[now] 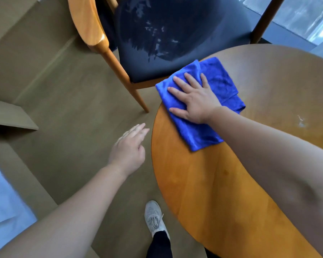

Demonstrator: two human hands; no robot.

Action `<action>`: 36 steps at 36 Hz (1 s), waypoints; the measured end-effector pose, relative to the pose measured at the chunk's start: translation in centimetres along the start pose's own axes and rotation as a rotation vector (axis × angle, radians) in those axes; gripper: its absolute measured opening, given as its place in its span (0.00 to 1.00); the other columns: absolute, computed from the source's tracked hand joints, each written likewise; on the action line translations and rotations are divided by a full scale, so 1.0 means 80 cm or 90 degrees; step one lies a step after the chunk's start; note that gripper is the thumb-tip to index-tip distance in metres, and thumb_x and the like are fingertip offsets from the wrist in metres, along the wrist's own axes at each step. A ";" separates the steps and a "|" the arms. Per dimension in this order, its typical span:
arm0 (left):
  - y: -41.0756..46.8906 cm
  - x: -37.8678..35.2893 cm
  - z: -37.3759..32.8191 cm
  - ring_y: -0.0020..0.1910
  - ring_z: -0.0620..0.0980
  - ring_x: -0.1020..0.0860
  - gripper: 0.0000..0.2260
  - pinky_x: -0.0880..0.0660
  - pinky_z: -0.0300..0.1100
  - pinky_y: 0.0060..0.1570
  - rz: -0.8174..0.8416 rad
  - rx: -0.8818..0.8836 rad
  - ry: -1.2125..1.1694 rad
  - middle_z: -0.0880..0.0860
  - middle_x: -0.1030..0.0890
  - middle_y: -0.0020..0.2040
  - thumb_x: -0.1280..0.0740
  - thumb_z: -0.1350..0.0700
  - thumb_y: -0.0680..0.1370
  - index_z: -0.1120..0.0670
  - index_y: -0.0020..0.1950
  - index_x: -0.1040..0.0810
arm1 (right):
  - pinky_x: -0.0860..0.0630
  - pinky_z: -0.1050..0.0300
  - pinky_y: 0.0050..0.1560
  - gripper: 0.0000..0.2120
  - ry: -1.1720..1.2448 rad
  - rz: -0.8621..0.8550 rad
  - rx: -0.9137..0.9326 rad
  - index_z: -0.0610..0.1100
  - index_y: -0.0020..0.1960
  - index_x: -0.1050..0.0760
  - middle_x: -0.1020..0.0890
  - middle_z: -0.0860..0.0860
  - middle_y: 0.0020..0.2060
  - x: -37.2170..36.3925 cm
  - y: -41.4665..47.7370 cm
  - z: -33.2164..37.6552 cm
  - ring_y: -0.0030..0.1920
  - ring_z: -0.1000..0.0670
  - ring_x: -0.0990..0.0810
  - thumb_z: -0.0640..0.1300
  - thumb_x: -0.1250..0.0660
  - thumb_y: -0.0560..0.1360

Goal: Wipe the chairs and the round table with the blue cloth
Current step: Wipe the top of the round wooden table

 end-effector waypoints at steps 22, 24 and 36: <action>0.070 -0.060 -0.148 0.76 0.47 0.58 0.42 0.57 0.45 0.74 0.209 -0.097 0.115 0.49 0.59 0.78 0.34 0.38 0.73 0.48 0.78 0.53 | 0.60 0.35 0.73 0.36 0.058 -0.036 -0.242 0.56 0.78 0.47 0.48 0.52 0.78 0.014 -0.020 -0.144 0.78 0.44 0.54 0.72 0.57 0.74; 0.070 -0.063 -0.153 0.76 0.47 0.59 0.43 0.55 0.47 0.75 0.208 -0.080 0.111 0.49 0.59 0.78 0.33 0.38 0.73 0.48 0.78 0.54 | 0.60 0.35 0.73 0.36 0.063 -0.035 -0.277 0.56 0.78 0.48 0.49 0.51 0.78 0.012 -0.034 -0.147 0.78 0.43 0.54 0.71 0.57 0.74; 0.073 -0.069 -0.174 0.76 0.53 0.59 0.48 0.54 0.54 0.73 0.237 -0.027 0.183 0.55 0.60 0.78 0.31 0.36 0.69 0.50 0.77 0.57 | 0.60 0.35 0.74 0.36 0.052 -0.007 -0.353 0.56 0.78 0.52 0.52 0.51 0.79 -0.003 -0.143 -0.168 0.78 0.44 0.57 0.71 0.58 0.75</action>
Point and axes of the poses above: each hand's wrist, its own y-axis towards the middle knuckle, its own x-axis out of the back of the hand, z = x × y, the point moved 6 cm from there along y, towards the middle knuckle
